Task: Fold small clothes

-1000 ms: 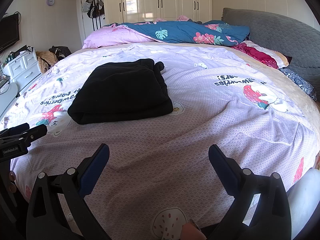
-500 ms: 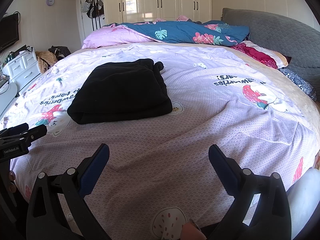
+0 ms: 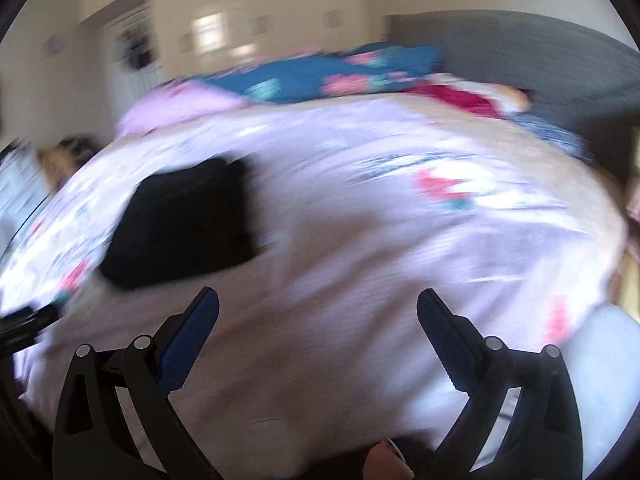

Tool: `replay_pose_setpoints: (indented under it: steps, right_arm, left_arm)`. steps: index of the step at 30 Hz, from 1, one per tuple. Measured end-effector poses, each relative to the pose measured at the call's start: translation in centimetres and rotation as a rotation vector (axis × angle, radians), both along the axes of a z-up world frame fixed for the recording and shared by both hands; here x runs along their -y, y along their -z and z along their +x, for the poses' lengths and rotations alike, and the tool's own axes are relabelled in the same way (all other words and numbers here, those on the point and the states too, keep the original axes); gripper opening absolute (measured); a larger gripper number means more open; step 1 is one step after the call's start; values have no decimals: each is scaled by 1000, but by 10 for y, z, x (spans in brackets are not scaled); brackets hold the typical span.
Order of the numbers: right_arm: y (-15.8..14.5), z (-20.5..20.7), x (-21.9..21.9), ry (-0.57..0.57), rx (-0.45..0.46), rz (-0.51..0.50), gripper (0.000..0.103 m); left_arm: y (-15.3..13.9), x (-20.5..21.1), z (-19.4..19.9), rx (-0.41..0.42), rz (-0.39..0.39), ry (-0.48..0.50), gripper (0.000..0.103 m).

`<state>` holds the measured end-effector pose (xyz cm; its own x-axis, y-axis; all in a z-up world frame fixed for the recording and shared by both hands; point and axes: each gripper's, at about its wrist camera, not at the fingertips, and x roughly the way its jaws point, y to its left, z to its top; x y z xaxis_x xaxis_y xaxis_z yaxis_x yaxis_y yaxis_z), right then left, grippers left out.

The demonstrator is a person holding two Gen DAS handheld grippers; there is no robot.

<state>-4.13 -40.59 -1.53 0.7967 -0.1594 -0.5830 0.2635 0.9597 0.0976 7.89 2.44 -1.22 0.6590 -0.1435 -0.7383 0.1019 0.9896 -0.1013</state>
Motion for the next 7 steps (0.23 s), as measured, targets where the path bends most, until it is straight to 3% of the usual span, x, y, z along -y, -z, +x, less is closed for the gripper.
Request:
replay_pose_setpoints:
  steps: [4, 7]
  right_arm:
    - [0, -29, 125, 392, -28, -19, 99]
    - [25, -68, 229, 715, -102, -14, 99]
  left_arm:
    - [-18, -93, 26, 32, 0, -192, 94]
    - [-25, -182, 47, 43, 86, -392, 94]
